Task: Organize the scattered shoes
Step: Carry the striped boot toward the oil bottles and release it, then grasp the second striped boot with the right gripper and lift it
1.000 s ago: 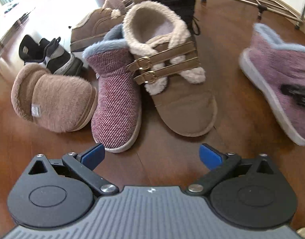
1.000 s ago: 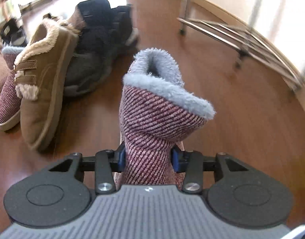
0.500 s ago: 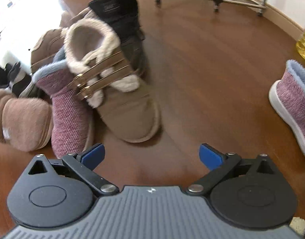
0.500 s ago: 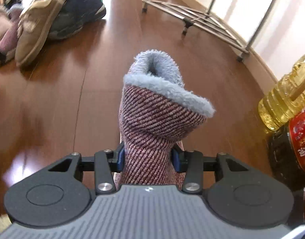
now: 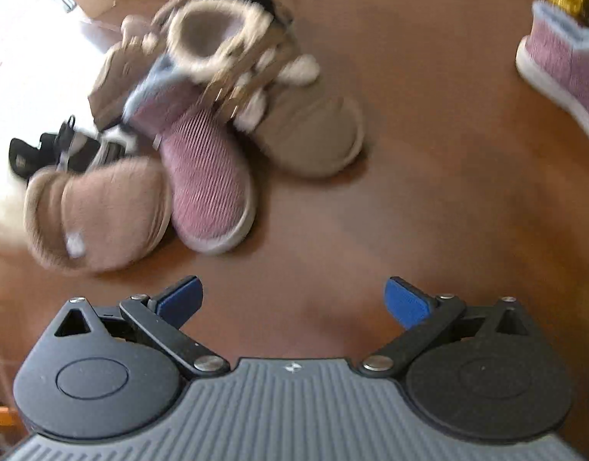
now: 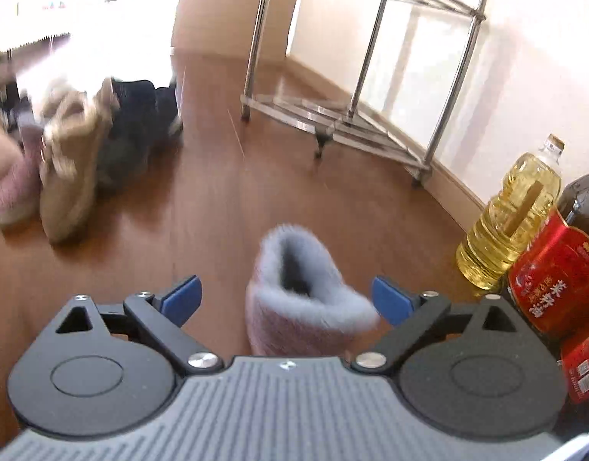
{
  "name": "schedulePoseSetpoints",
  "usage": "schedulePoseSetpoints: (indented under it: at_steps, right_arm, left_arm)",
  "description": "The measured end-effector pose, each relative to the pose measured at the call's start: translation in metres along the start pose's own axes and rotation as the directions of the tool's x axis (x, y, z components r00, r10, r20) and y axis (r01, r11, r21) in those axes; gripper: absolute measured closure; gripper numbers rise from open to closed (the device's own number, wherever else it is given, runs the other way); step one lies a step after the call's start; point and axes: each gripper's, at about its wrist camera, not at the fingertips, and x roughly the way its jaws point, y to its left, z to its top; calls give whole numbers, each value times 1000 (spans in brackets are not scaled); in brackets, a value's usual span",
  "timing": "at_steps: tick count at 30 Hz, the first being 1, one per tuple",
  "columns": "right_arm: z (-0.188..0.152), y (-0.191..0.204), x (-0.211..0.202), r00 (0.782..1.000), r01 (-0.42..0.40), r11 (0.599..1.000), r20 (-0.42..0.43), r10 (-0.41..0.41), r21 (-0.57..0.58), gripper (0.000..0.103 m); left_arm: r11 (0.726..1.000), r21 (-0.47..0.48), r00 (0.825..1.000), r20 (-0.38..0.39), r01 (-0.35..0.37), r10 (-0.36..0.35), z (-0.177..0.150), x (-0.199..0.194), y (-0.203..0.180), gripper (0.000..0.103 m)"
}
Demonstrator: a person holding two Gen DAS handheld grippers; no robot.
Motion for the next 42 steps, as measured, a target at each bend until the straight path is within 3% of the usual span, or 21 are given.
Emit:
schedulePoseSetpoints:
  at_steps: [1, 5, 8, 10, 11, 15, 19, 21, 27, 37, 39, 40, 42]
  right_arm:
    - [6, 5, -3, 998, -63, 998, 26, 62, 11, 9]
    - [20, 32, -1, 983, -171, 983, 56, 175, -65, 9]
    - [29, 58, 11, 942, -334, 933, -1, 337, -131, 13]
    - [35, 81, 20, 906, -422, 882, -55, 421, -208, 18]
    - [37, 86, 22, 897, -440, 870, -62, 438, -223, 29]
    - [62, 117, 43, 812, -574, 756, -102, 574, -315, 45]
    - [93, 141, 73, 728, -667, 628, -175, 663, -401, 48]
    - [111, 160, 90, 715, -680, 575, -237, 658, -455, 48]
    - [152, 209, 142, 680, -723, 501, -368, 634, -475, 47]
    - [176, 331, 202, 727, -635, 283, -431, 535, -719, 47]
    - [171, 350, 215, 735, -628, 245, -460, 497, -738, 57]
    - [164, 361, 223, 739, -624, 206, -483, 469, -754, 83]
    - [152, 370, 227, 748, -593, 129, -483, 455, -795, 86]
  left_arm:
    - [1000, -1, 1000, -4, 6, -6, -3, -1, 3, 1]
    - [1000, 22, 1000, 24, 1, -1, -10, -7, 12, 1]
    - [1000, 21, 998, 61, 2, -4, -8, -16, 17, 1]
    - [1000, 6, 995, 99, 13, -14, -5, -23, 25, 1]
    - [1000, -1, 993, 120, 19, -19, -5, -27, 30, 1]
    - [998, -25, 979, 198, 65, -59, -4, -43, 48, 1]
    - [987, -56, 965, 226, 150, -134, -5, -61, 67, 1]
    - [980, -91, 963, 223, 178, -154, -7, -67, 76, 1]
    - [949, -193, 955, 213, 248, -206, -15, -83, 100, 1]
    - [944, -261, 977, 120, 203, -176, -44, -65, 108, 1]
    - [940, -273, 977, 106, 205, -182, -50, -62, 107, 1]
    - [938, -279, 978, 99, 206, -185, -54, -61, 107, 1]
    - [933, -291, 977, 84, 210, -194, -58, -60, 107, 1]
